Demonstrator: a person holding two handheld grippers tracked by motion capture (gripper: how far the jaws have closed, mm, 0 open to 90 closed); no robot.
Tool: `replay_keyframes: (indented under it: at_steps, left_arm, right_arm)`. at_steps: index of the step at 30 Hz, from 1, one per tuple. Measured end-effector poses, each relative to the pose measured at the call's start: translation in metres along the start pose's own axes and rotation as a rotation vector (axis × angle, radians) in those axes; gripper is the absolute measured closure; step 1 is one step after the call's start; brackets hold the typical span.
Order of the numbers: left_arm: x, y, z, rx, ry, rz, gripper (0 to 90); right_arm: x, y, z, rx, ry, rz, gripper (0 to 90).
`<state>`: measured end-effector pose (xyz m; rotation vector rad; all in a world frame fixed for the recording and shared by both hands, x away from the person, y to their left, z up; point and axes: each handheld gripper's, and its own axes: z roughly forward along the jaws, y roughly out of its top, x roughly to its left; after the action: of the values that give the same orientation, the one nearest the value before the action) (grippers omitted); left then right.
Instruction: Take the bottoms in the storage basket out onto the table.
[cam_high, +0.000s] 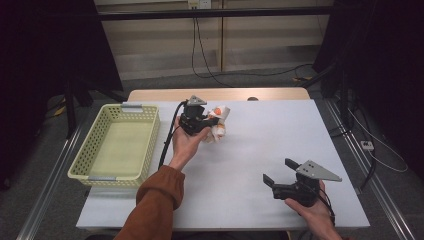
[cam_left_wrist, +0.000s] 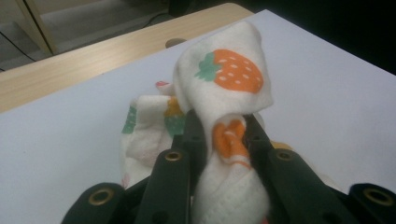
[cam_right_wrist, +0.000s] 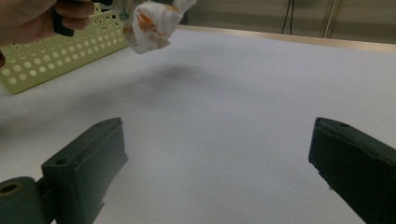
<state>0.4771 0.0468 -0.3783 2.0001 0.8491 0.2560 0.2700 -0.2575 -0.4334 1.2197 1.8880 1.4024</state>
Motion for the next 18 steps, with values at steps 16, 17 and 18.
replay_keyframes:
  at_steps: [16,17,18]
  left_arm:
    - [0.001,-0.009,0.011,0.052,0.029,0.015,76.2]
    - [0.002,-0.010,0.011,0.055,0.031,0.016,76.2]
    - [0.003,-0.011,0.012,0.055,0.027,0.010,76.2]
  right_arm:
    - [-0.001,0.000,0.000,-0.003,-0.003,0.003,4.1]
    - [-0.001,0.000,0.000,-0.001,-0.002,0.004,4.1]
    - [-0.001,0.000,0.001,-0.002,-0.003,0.006,4.1]
